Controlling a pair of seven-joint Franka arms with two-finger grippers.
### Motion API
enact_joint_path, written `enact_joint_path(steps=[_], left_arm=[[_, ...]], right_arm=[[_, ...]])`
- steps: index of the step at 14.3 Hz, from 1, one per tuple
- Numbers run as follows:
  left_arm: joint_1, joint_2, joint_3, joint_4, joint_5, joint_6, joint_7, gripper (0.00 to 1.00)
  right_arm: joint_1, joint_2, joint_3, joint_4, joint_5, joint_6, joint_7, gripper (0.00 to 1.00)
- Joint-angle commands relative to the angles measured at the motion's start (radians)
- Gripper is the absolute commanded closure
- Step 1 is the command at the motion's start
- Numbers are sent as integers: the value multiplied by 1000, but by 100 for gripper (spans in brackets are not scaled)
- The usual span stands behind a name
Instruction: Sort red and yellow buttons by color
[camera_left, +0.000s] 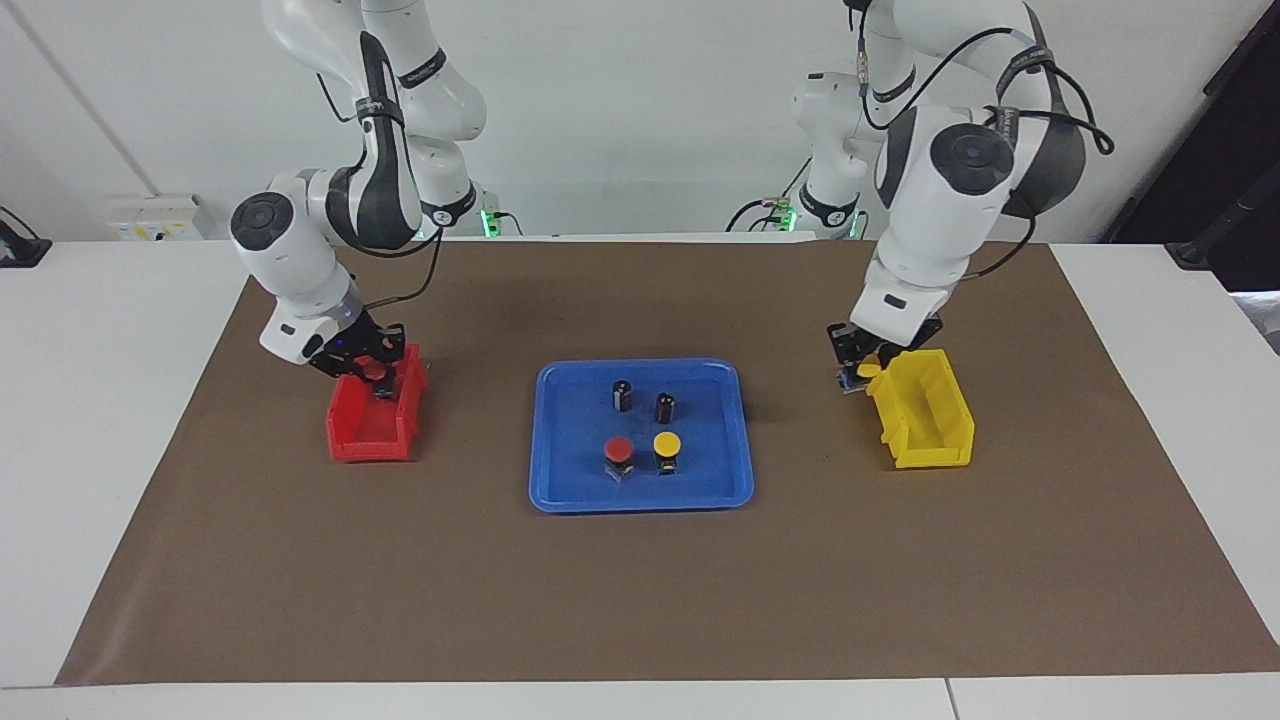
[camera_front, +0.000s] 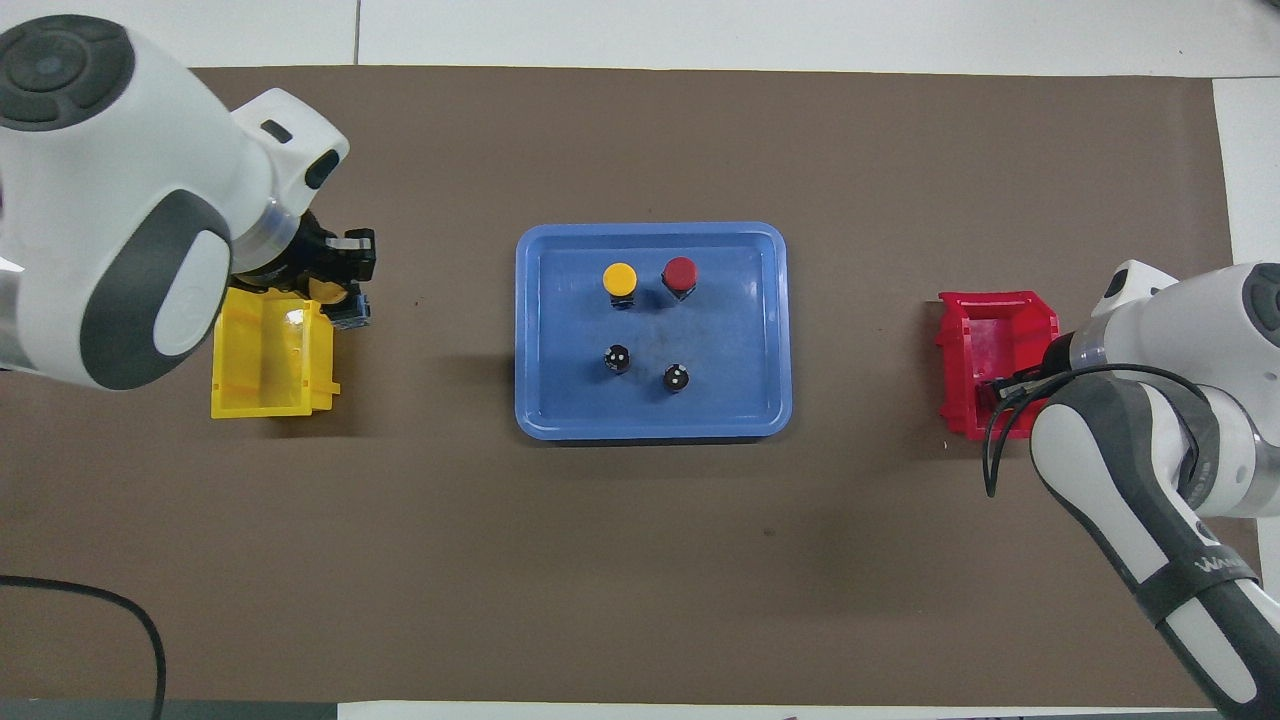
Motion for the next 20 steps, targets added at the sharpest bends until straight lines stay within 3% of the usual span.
enact_joint_path(steps=[1,2,3,5,7,16,20], left_arm=[[99,-125,-9,-183,8,93,156,99],[140,-127,-10,-186,8,93,209,98],[157,-134,-10,-215,8,109,231,98],[171,-191,-10,-351,8,241,231,99],[173,-226,-10,-457,8,354,231,98],[197,-214,-10,-542,8,467,308,98],[231,-208,-10,-571,8,500,331,98]], right_arm=[[-10,-34,8,-40,19,24,10,90],[-10,-36,8,-40,19,26,10,79],[-10,-34,8,-40,19,26,9,74],[-10,-34,8,-40,19,24,9,53],[-10,-34,8,-38,19,21,9,52],[-10,-22,8,18,15,-43,-7,51],[2,16,10,130,15,-140,-2,47]])
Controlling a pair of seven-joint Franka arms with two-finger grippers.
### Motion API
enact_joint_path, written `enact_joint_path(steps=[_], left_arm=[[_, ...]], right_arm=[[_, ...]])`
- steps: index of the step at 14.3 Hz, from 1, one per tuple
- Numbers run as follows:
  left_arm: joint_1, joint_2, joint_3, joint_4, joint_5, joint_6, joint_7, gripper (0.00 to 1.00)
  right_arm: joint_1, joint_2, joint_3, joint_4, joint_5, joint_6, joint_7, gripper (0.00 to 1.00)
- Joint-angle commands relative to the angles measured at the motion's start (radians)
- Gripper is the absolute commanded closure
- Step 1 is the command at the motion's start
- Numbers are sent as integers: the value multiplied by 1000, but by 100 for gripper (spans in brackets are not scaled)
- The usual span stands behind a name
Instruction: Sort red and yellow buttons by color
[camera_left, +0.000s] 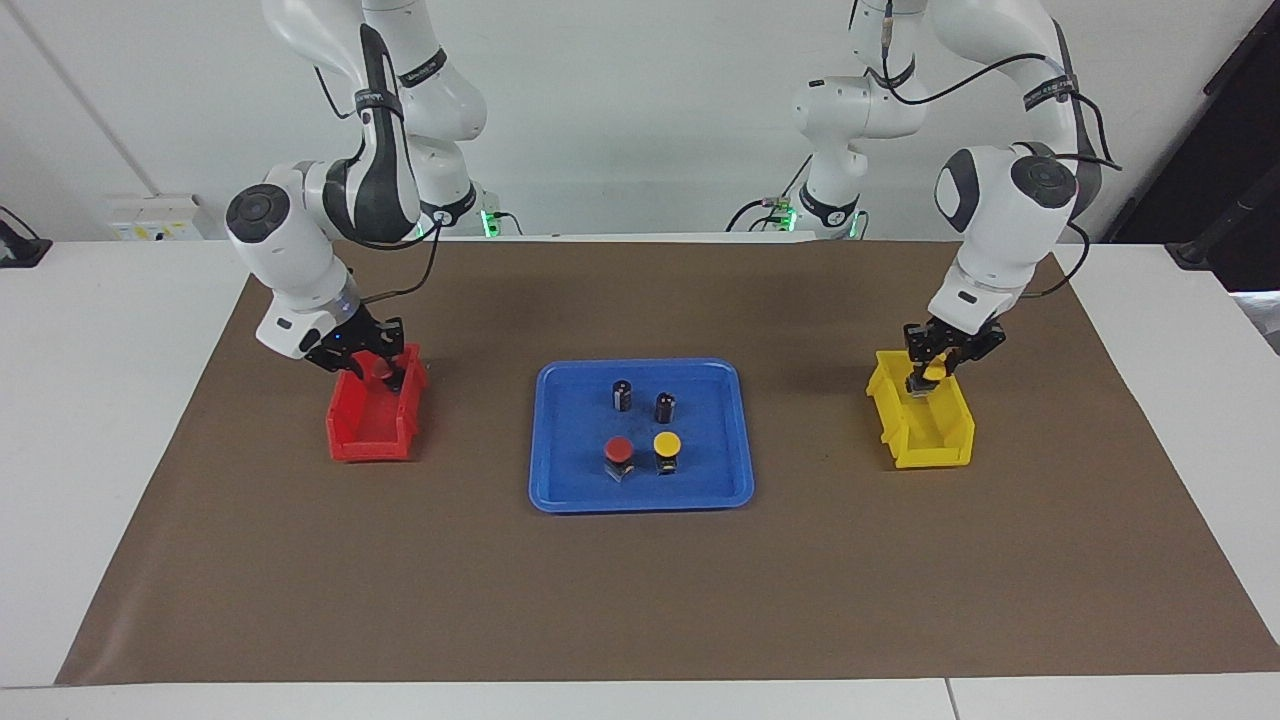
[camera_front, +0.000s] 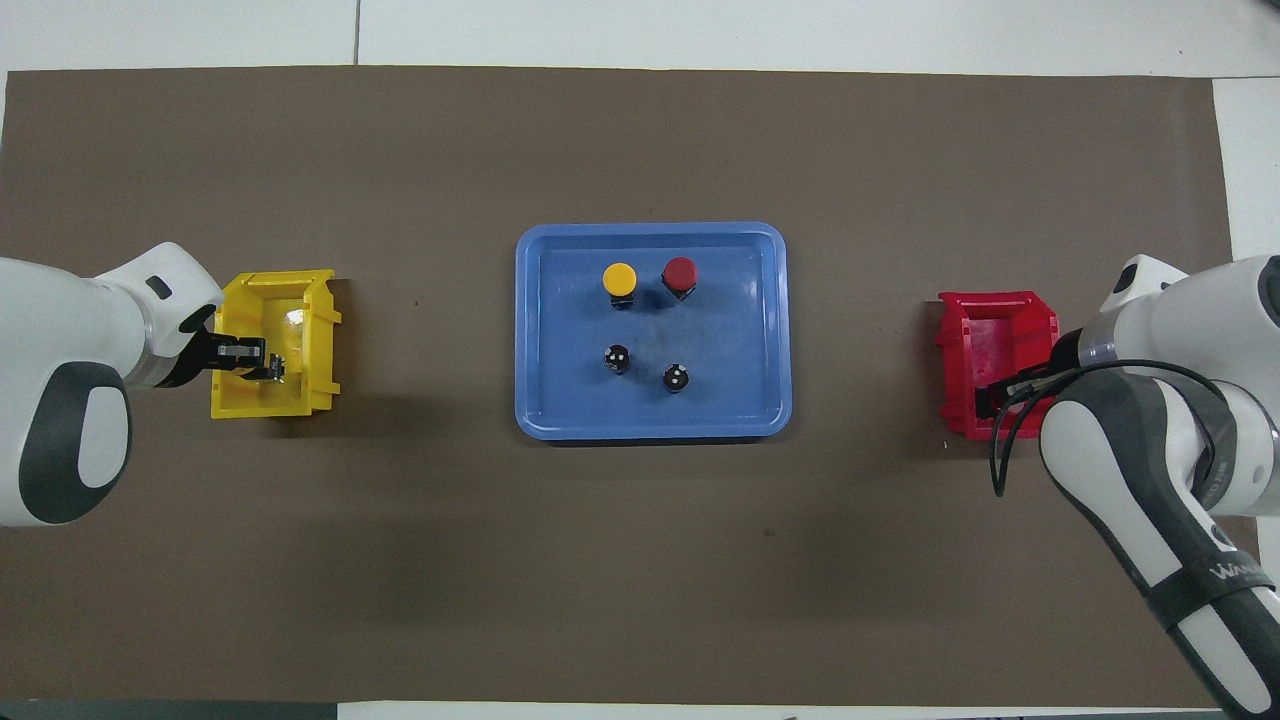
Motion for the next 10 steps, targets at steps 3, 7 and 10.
enact_joint_path(steps=[3,7,10], left_arm=[[21,-17,-7,-47,8,51,17,98],[12,6,-7,-72,8,108,16,98],[12,8,-8,-109,8,157,13,98]], right_arm=[[0,54,10,153,14,-130,7,47],[98,114,10,327,16,-237,160,47],[245,173,10,437,8,-218,410,47]])
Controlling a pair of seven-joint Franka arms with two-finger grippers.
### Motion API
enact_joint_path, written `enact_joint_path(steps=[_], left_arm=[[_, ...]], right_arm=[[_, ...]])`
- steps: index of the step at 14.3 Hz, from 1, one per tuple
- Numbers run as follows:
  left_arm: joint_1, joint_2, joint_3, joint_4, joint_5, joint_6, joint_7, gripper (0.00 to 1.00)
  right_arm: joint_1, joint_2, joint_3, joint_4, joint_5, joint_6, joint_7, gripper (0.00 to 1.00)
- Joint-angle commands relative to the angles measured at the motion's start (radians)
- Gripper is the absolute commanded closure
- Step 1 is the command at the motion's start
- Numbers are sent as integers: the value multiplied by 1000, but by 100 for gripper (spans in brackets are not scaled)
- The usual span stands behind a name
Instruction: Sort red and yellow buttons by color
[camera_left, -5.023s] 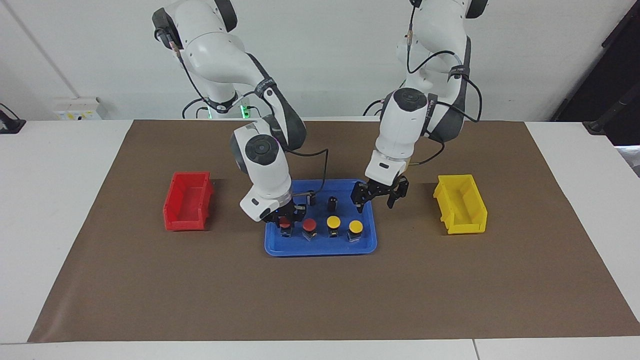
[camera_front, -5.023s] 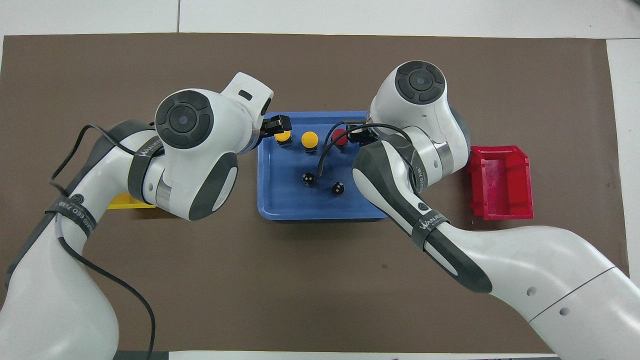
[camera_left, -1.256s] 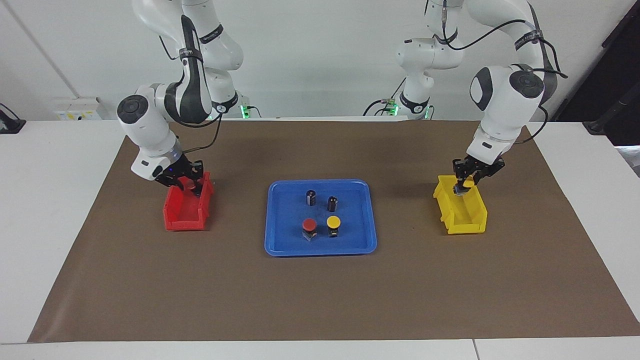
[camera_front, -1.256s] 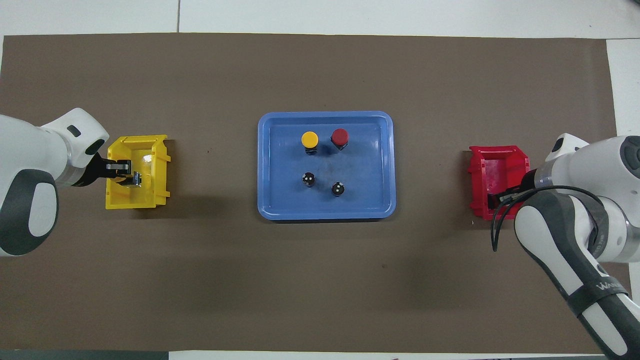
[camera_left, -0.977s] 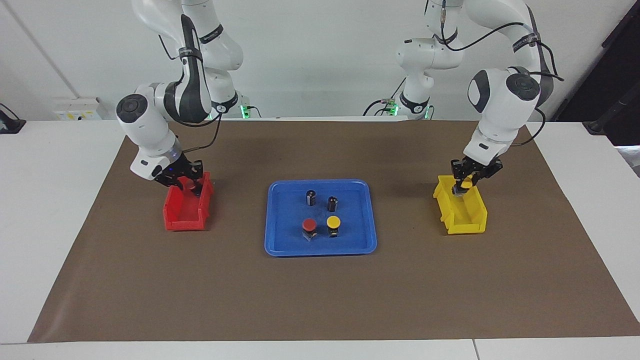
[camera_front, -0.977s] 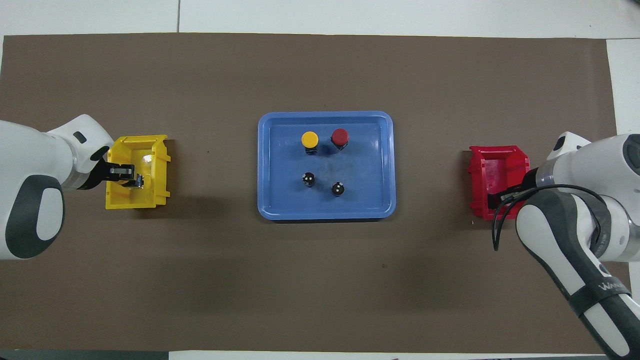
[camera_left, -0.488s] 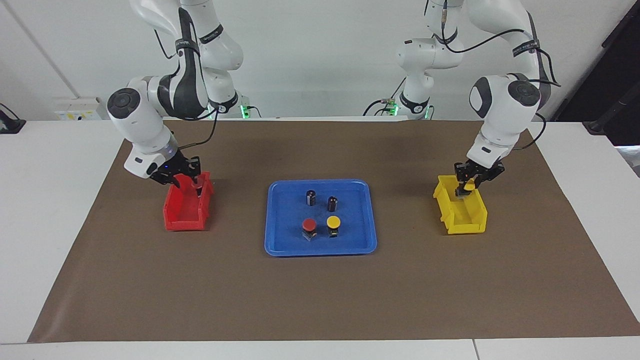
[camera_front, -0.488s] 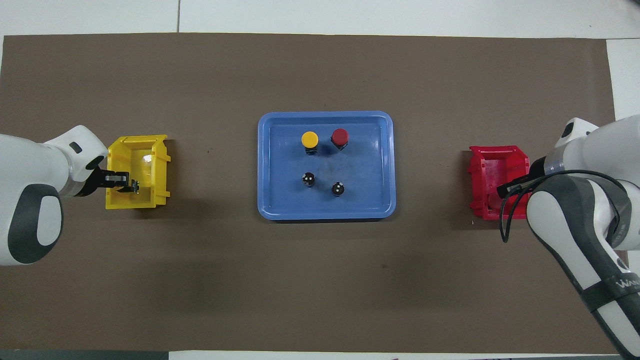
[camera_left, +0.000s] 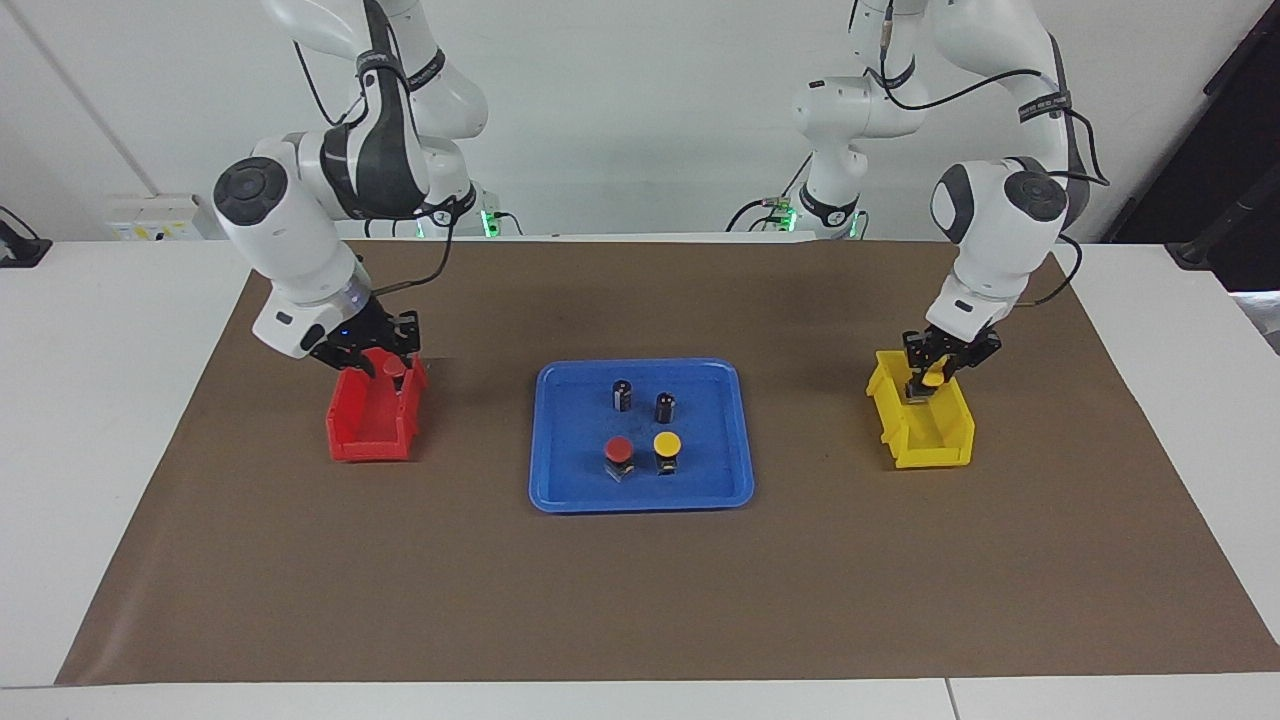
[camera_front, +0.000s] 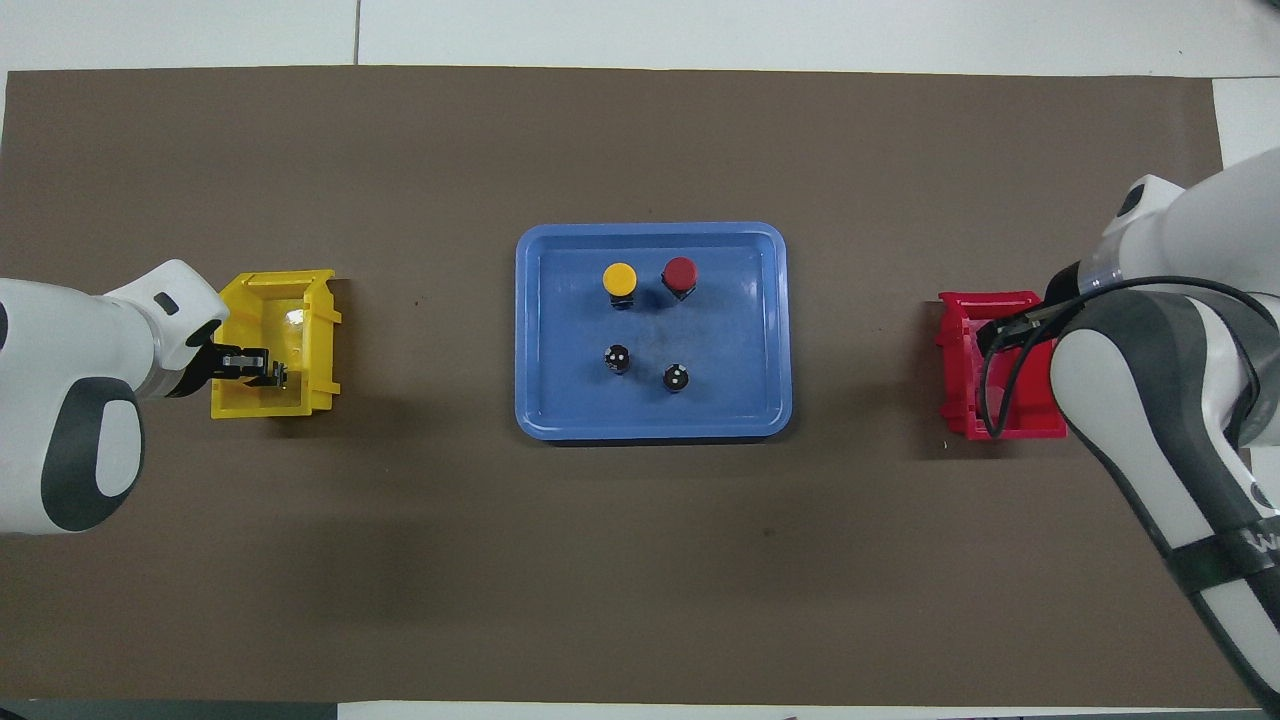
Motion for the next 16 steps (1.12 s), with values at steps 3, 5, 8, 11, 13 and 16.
enact_joint_path(steps=[3,5,8,11,13,16], left_arm=[[-18,-3,1,-41,8,62,-23,98],[-18,-3,1,-41,8,68,-20,70],[-18,0,1,-30,8,62,-21,26],[-21,6,-4,11,8,34,-31,0],[-36,2,-7,92,5,-80,-40,0],[-100,6,-8,230,0,-231,-147,0]], right_arm=[[203,164,3,217,-1,37,376,47],[284,307,0,375,-29,21,499,48],[392,490,2,564,-151,43,628,48],[401,513,3,555,-210,151,636,26],[404,513,3,536,-208,171,639,26],[403,505,3,456,-210,238,638,25]])
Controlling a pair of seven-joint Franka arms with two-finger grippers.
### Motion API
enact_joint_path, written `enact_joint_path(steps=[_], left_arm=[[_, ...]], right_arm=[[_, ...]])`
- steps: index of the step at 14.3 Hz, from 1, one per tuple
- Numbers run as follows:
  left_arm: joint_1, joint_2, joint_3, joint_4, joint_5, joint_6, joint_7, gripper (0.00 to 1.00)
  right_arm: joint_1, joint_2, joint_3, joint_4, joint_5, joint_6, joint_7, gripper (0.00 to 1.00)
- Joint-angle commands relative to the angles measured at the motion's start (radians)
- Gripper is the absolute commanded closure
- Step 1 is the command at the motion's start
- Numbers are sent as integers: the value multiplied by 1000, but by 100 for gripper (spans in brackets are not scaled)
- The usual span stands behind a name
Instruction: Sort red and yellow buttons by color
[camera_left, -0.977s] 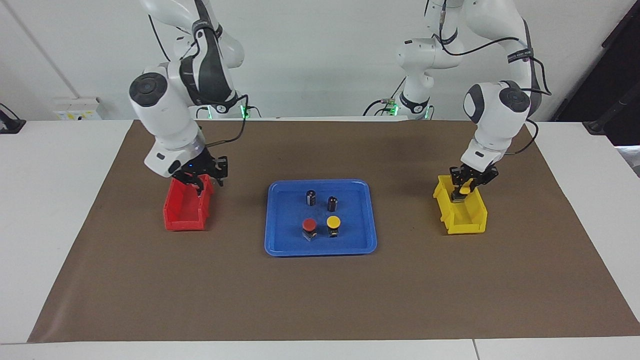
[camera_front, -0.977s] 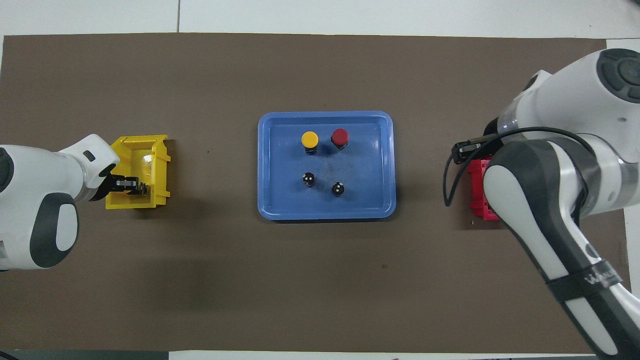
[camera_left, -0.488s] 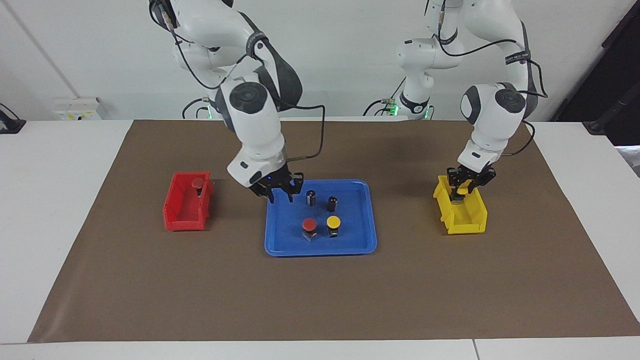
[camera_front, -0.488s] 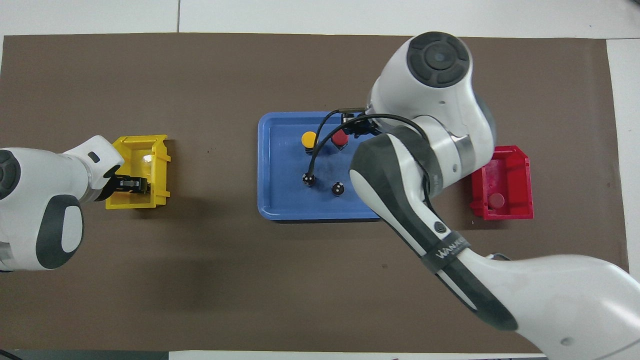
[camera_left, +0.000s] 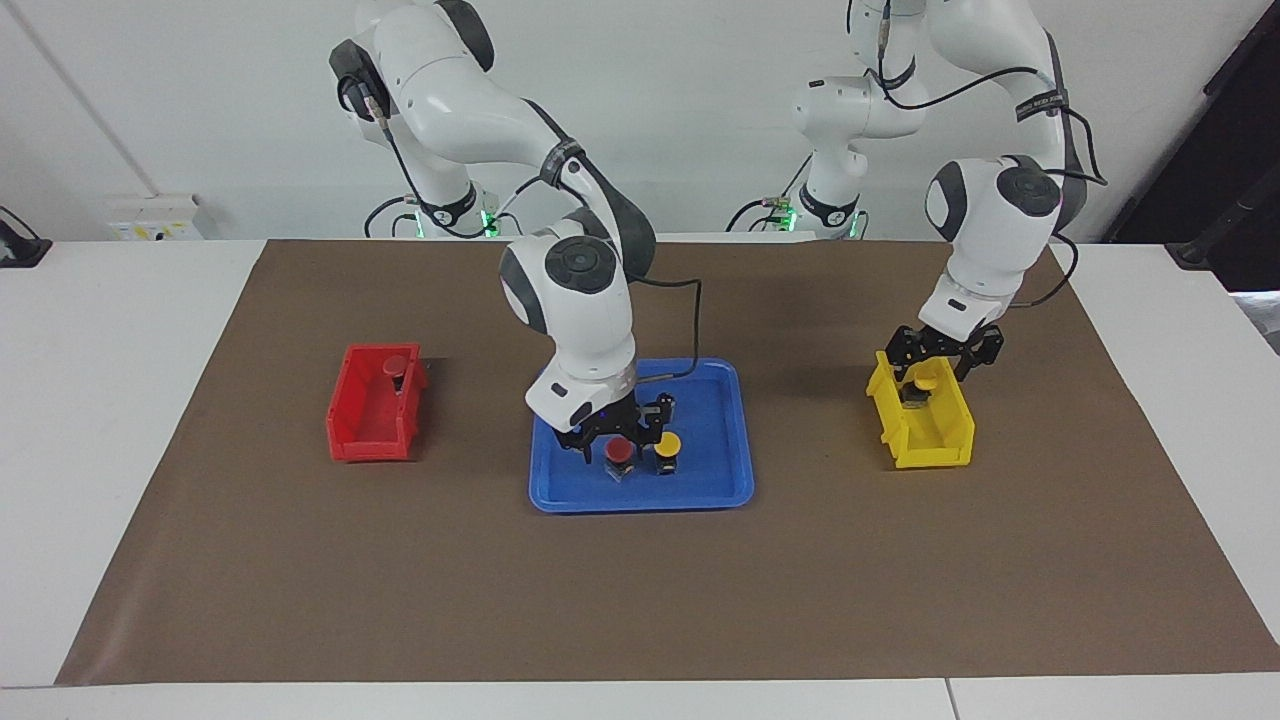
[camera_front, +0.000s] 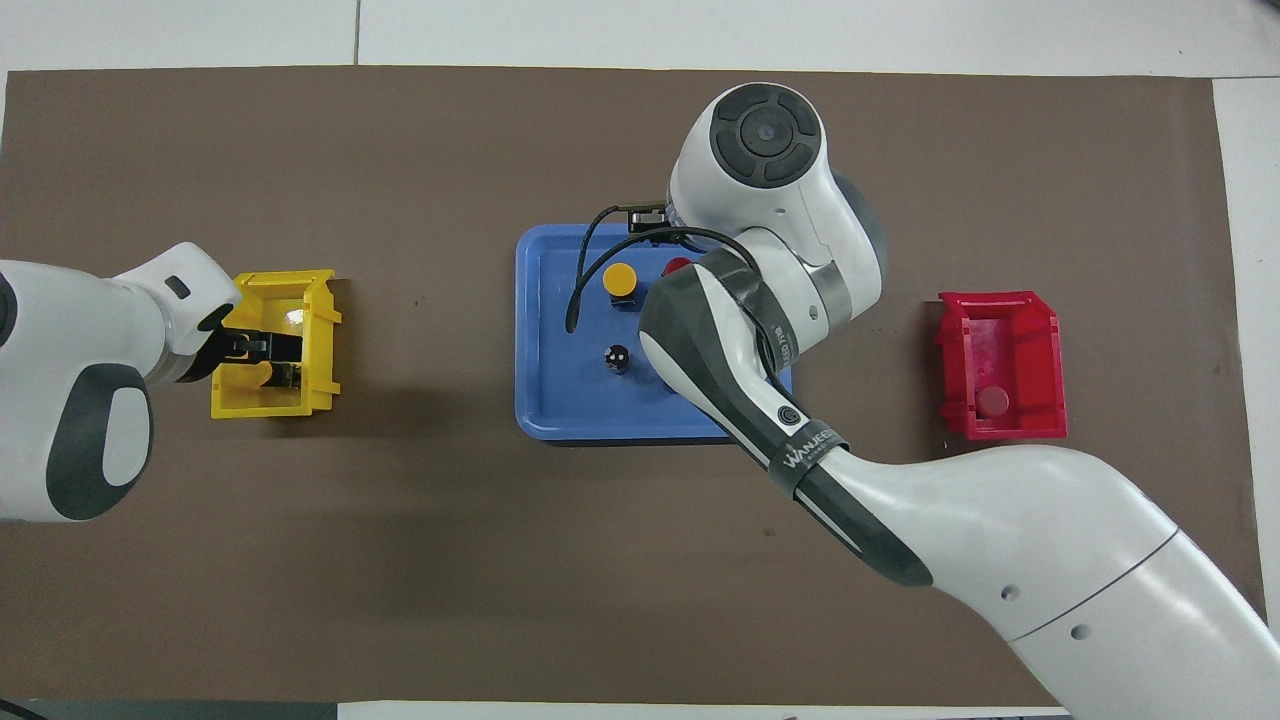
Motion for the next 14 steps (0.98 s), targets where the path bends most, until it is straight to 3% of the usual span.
enact_joint_path(steps=[1,4,6,8,12,14], left_arm=[[-83,8,3,120,2,-109,-141,0],[-161,20,3,129,3,-30,-313,0],[-224,69,2,175,2,-11,-386,0],[-278,143,2,258,0,-22,-454,0],[-356,279,3,396,-58,-6,-520,0],[-381,358,2,479,-60,4,-568,0]], right_arm=[[-6,-16,6,-92,-19,78,9,25],[-4,-36,6,-138,-19,72,6,30],[-6,-46,7,-172,-19,90,6,33],[-6,-50,6,-184,-17,101,4,44],[-9,-50,6,-164,-10,65,-2,89],[-24,-52,6,-74,-11,-65,-66,89]])
